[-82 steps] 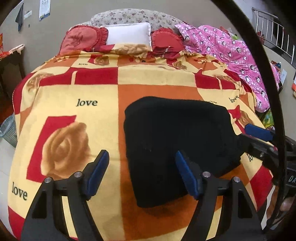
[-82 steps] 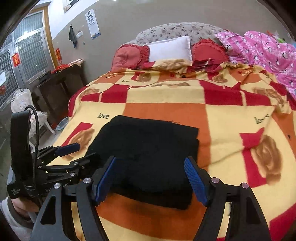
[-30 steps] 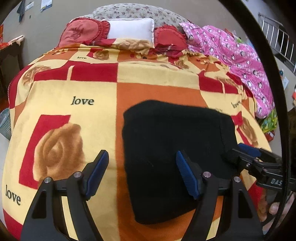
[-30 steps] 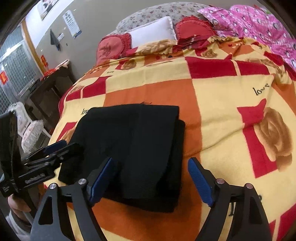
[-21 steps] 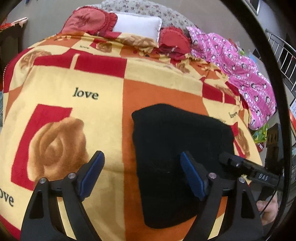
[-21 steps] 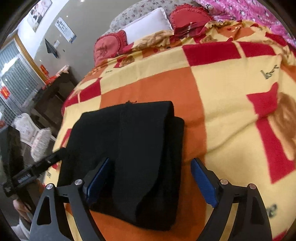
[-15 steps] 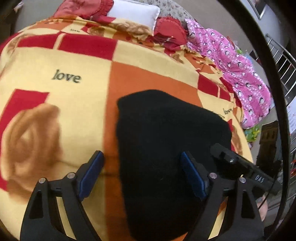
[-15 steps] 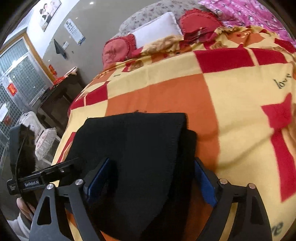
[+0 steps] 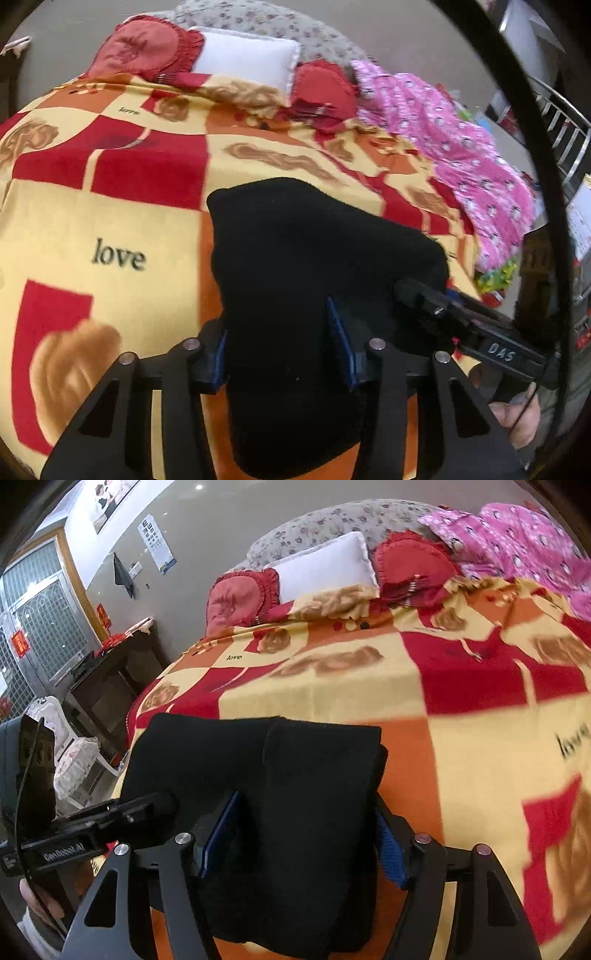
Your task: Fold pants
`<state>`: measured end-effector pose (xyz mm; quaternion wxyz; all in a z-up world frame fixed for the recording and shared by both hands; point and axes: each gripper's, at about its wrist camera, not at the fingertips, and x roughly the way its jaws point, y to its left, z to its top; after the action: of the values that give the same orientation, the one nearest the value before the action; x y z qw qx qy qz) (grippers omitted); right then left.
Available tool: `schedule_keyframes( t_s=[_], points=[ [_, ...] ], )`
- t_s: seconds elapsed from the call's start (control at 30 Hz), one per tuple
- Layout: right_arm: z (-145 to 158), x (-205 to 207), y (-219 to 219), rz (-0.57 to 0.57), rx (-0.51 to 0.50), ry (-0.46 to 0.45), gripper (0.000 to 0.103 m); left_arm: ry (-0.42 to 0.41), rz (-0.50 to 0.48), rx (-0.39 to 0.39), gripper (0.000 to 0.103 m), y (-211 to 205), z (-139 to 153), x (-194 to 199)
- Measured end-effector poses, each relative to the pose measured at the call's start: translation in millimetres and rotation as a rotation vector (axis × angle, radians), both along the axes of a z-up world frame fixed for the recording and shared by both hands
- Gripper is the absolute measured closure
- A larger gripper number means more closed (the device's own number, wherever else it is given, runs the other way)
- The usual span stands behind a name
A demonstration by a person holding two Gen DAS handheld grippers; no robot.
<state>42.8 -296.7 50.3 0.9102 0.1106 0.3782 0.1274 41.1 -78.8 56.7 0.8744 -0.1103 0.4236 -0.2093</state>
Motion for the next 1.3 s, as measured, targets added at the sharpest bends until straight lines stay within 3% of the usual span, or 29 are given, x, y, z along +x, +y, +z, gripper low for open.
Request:
schedule_keyframes(
  t_s=[0.1,0.13,0.17,0.37,0.47,0.6,0.67,0.83,0.97,1.3],
  points=[
    [-16,29,6,-0.036,-0.075,0.035,0.033,0.073,0.076,0.055,0.052,3,-23,19],
    [-23,34,9,-0.041,-0.126,0.072,0.033,0.084,0.094,0.06,0.044,5,-28,21],
    [-23,32,10,-0.03,-0.145,0.081,0.033,0.074,0.104,0.057,0.039,8,-28,19],
    [11,-12,7,-0.018,-0.12,-0.03,0.033,-0.052,0.125,0.155,0.038,10,-4,-11],
    [11,-24,18,0.055,-0.087,-0.035,0.034,-0.095,0.135,0.158,0.028,10,-1,-23],
    [-20,-25,38,0.074,-0.198,0.022,0.034,-0.076,0.133,0.224,0.028,1,-19,-17],
    [-27,-29,41,0.057,-0.237,-0.009,0.033,-0.076,0.132,0.221,0.028,-1,-26,-17],
    [-10,-34,37,0.04,-0.205,-0.001,0.033,-0.13,0.148,0.259,0.028,-5,-15,-25],
    [1,-44,35,0.013,-0.157,-0.039,0.021,-0.187,0.172,0.277,0.028,-1,-4,-37],
    [19,-60,50,-0.016,-0.148,-0.042,0.012,-0.278,0.233,0.269,0.026,18,15,-68]
  ],
)
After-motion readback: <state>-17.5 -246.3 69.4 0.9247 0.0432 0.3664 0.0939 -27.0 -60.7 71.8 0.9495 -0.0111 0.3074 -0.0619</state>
